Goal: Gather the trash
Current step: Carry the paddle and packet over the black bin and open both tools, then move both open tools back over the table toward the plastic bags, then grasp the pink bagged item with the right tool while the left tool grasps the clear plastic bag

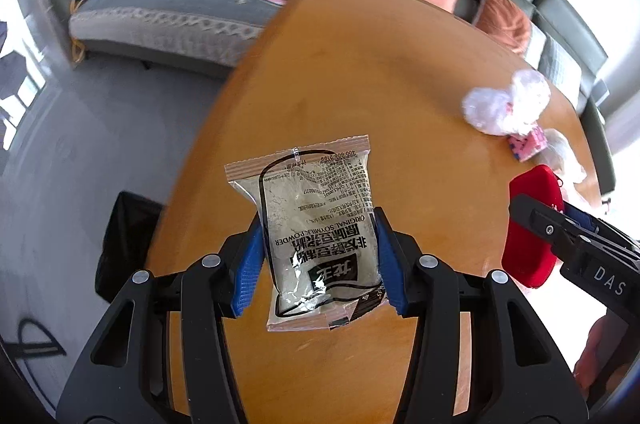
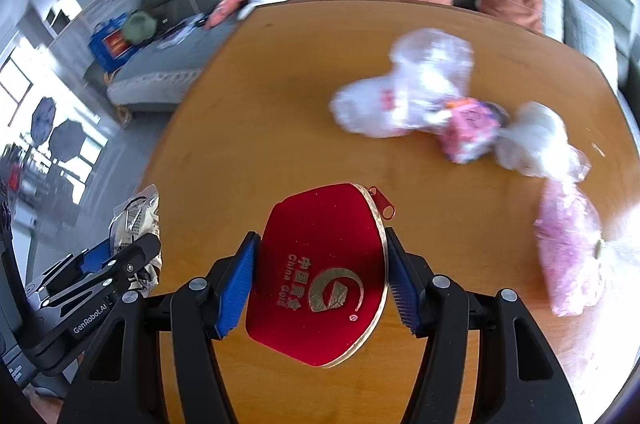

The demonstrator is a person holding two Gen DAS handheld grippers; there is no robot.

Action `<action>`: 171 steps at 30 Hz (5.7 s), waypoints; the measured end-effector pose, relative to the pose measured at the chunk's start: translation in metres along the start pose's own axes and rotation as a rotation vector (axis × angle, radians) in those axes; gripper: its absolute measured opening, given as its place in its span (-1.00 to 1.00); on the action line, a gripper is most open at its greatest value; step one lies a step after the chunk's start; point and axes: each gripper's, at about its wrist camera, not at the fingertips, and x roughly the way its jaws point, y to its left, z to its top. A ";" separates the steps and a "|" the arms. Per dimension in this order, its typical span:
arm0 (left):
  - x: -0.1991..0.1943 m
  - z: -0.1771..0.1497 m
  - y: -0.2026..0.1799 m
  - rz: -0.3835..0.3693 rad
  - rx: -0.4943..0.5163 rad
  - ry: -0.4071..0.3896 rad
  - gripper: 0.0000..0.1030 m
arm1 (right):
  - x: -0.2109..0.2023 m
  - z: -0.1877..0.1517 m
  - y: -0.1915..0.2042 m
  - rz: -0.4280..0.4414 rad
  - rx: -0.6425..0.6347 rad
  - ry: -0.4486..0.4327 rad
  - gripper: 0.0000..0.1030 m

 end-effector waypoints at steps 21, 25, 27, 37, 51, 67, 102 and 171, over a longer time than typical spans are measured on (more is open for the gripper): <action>-0.070 -0.069 0.183 0.192 -0.285 -0.050 -0.03 | 0.029 -0.021 0.221 0.220 -0.346 0.082 0.21; -0.076 -0.082 0.222 0.237 -0.342 -0.037 -0.03 | 0.040 -0.024 0.270 0.258 -0.402 0.101 0.21; -0.077 -0.087 0.237 0.255 -0.359 -0.026 -0.03 | 0.048 -0.025 0.294 0.275 -0.421 0.114 0.21; -0.073 -0.091 0.295 0.365 -0.408 -0.014 0.88 | 0.090 -0.027 0.379 0.252 -0.507 0.188 0.49; -0.075 -0.095 0.313 0.353 -0.458 -0.007 0.88 | 0.088 -0.036 0.364 0.263 -0.484 0.218 0.49; -0.079 -0.075 0.248 0.293 -0.336 -0.015 0.88 | 0.045 -0.023 0.299 0.261 -0.399 0.154 0.49; -0.033 -0.024 -0.040 0.054 0.122 -0.006 0.88 | -0.038 -0.009 -0.054 0.001 0.035 0.016 0.49; 0.076 0.081 -0.176 -0.147 0.425 0.032 0.22 | -0.033 -0.006 -0.224 -0.178 0.347 -0.061 -0.78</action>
